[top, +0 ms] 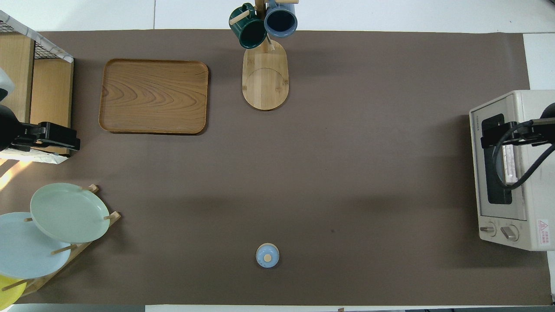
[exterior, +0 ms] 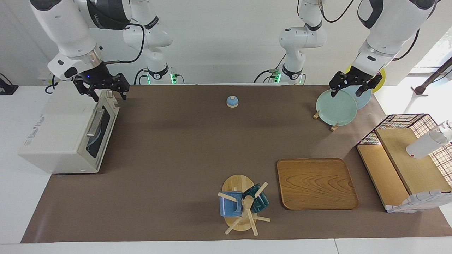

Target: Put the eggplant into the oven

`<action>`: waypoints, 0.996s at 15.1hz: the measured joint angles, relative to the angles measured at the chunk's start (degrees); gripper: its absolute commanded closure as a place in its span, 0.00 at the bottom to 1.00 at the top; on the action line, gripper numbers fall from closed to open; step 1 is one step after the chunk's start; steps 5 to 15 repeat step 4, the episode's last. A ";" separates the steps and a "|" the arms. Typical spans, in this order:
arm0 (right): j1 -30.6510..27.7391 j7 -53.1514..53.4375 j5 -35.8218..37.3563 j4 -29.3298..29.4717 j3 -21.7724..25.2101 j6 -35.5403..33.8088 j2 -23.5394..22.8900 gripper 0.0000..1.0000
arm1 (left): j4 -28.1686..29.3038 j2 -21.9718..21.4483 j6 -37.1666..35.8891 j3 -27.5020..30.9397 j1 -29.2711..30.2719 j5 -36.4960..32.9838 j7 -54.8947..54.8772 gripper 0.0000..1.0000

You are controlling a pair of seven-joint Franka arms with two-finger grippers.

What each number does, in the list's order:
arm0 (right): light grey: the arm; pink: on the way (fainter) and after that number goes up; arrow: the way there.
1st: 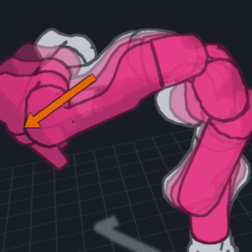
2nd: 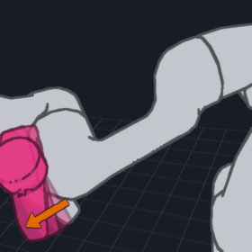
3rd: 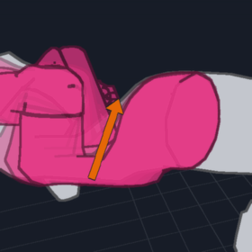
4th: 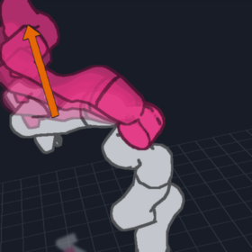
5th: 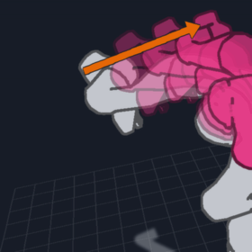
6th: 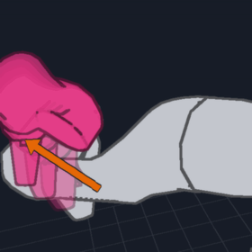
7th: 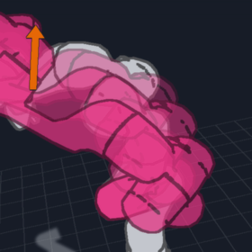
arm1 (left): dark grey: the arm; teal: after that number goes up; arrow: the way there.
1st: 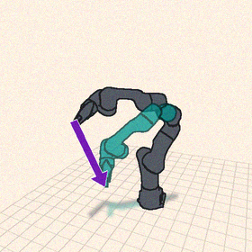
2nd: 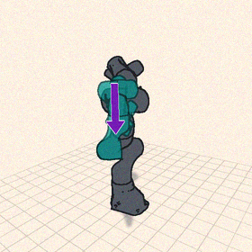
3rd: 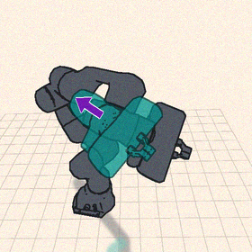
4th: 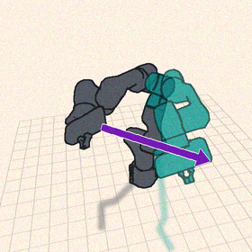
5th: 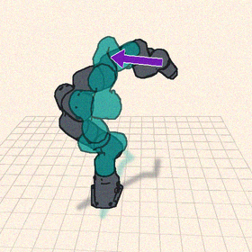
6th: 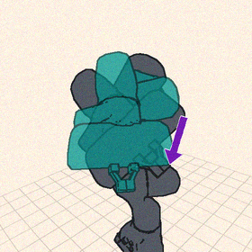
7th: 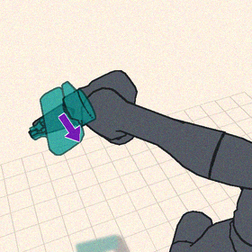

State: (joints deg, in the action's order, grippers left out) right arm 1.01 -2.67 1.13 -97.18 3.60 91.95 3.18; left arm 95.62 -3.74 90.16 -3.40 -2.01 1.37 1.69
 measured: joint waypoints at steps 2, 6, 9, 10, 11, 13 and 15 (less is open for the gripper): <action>-0.61 0.00 0.00 0.00 0.21 0.00 0.00 0.00 | 0.00 0.00 0.00 0.00 0.00 0.00 0.00 0.00; -0.47 0.00 0.00 0.00 0.06 0.00 0.01 0.00 | 0.00 0.00 0.00 0.00 0.00 0.00 0.00 0.00; -0.47 0.00 0.00 0.00 0.06 0.00 0.01 0.00 | 0.00 0.00 0.00 0.00 0.00 0.00 0.00 0.00; -0.47 0.00 0.00 0.00 0.06 0.00 0.01 0.00 | 0.00 0.00 0.00 0.00 0.00 0.00 0.00 0.00; -0.47 0.00 0.00 0.00 0.06 0.00 0.01 0.00 | 0.00 0.00 0.00 0.00 0.00 0.00 0.00 0.00; -0.47 0.00 0.00 0.00 0.06 0.00 0.01 0.00 | 0.00 0.00 0.00 0.00 0.00 0.00 0.00 0.00; -0.47 0.00 0.00 0.00 0.06 0.00 0.01 0.00 | 0.00 0.00 0.00 0.00 0.00 0.00 0.00 0.00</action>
